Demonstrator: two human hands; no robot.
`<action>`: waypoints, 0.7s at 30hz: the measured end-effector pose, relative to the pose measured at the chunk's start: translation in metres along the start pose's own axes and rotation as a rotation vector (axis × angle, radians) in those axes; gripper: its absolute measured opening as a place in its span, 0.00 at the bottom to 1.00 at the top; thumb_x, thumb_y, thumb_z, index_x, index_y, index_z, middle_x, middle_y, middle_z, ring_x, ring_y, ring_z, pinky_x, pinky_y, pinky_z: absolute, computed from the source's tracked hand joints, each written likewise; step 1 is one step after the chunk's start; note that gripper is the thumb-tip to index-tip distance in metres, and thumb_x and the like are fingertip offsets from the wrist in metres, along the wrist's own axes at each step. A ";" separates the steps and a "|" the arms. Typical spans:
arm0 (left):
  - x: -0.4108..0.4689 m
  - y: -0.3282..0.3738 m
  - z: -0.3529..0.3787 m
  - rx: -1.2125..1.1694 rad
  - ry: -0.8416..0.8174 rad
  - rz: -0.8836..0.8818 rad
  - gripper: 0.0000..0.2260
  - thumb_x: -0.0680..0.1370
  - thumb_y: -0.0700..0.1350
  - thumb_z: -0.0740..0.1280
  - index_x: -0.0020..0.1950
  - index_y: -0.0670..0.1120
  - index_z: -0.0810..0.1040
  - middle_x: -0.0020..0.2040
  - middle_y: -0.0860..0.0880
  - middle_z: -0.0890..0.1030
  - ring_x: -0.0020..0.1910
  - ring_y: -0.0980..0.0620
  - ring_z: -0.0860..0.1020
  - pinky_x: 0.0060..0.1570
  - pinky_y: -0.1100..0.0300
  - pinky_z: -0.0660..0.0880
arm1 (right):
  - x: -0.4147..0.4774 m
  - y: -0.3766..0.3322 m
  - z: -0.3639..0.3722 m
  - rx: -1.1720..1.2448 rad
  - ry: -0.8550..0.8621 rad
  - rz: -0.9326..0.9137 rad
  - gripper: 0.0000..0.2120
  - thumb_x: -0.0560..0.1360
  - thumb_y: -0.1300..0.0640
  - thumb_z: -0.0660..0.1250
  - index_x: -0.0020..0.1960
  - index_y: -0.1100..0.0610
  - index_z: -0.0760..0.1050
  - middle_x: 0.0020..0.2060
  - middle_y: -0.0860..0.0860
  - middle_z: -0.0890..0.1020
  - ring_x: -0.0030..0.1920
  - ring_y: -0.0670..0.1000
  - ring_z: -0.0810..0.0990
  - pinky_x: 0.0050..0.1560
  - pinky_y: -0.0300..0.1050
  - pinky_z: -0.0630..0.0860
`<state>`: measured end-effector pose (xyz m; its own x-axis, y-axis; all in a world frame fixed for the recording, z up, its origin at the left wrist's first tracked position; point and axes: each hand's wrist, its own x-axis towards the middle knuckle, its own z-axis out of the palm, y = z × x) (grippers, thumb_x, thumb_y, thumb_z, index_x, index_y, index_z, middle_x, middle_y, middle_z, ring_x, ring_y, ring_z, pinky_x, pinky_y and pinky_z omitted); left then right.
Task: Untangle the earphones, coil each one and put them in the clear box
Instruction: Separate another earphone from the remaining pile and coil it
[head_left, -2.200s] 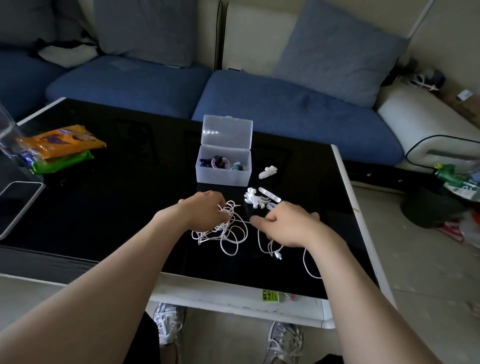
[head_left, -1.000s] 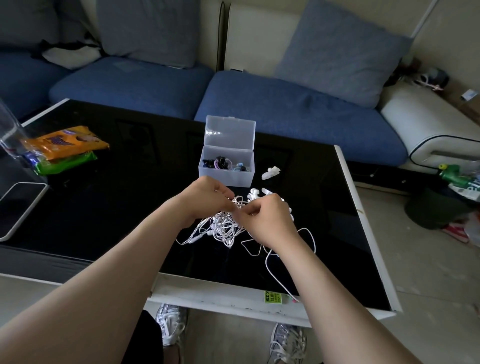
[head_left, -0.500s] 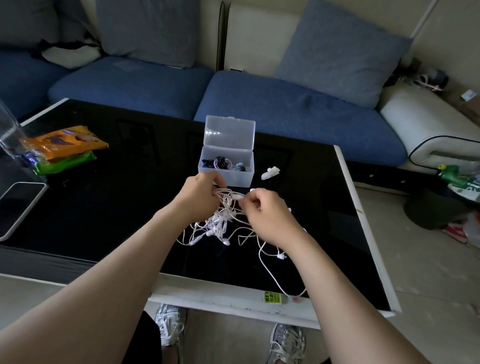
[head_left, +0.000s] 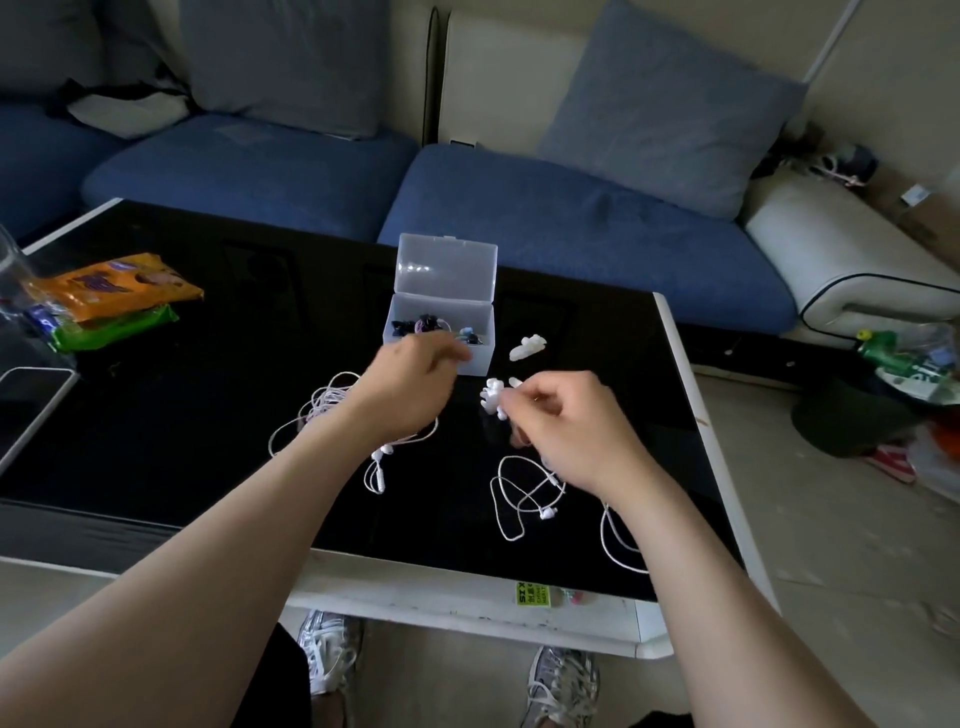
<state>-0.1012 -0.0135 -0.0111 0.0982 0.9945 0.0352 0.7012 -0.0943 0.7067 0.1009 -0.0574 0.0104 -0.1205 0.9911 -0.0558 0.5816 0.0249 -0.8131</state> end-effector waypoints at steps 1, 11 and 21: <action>-0.003 0.009 0.002 -0.123 -0.074 0.020 0.15 0.85 0.43 0.59 0.63 0.51 0.84 0.59 0.50 0.85 0.60 0.52 0.82 0.64 0.53 0.77 | -0.002 -0.001 0.001 -0.031 -0.041 0.001 0.13 0.82 0.48 0.67 0.43 0.52 0.84 0.34 0.51 0.87 0.26 0.46 0.78 0.30 0.42 0.76; -0.012 0.043 0.019 -0.657 -0.662 -0.037 0.34 0.84 0.70 0.48 0.66 0.47 0.81 0.58 0.44 0.87 0.63 0.49 0.83 0.72 0.42 0.70 | -0.012 -0.007 -0.016 0.082 0.192 -0.193 0.12 0.75 0.52 0.57 0.47 0.49 0.79 0.35 0.43 0.81 0.33 0.44 0.78 0.34 0.45 0.77; -0.012 0.038 0.011 -0.520 -0.556 -0.095 0.18 0.86 0.55 0.64 0.45 0.43 0.79 0.31 0.51 0.61 0.29 0.53 0.63 0.43 0.52 0.79 | -0.006 0.032 -0.037 -0.273 0.458 -0.269 0.12 0.80 0.61 0.68 0.54 0.47 0.87 0.44 0.44 0.82 0.49 0.49 0.79 0.50 0.44 0.74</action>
<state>-0.0679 -0.0296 0.0072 0.4914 0.8155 -0.3056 0.3156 0.1603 0.9353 0.1496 -0.0581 0.0063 0.0320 0.8990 0.4368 0.7716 0.2556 -0.5826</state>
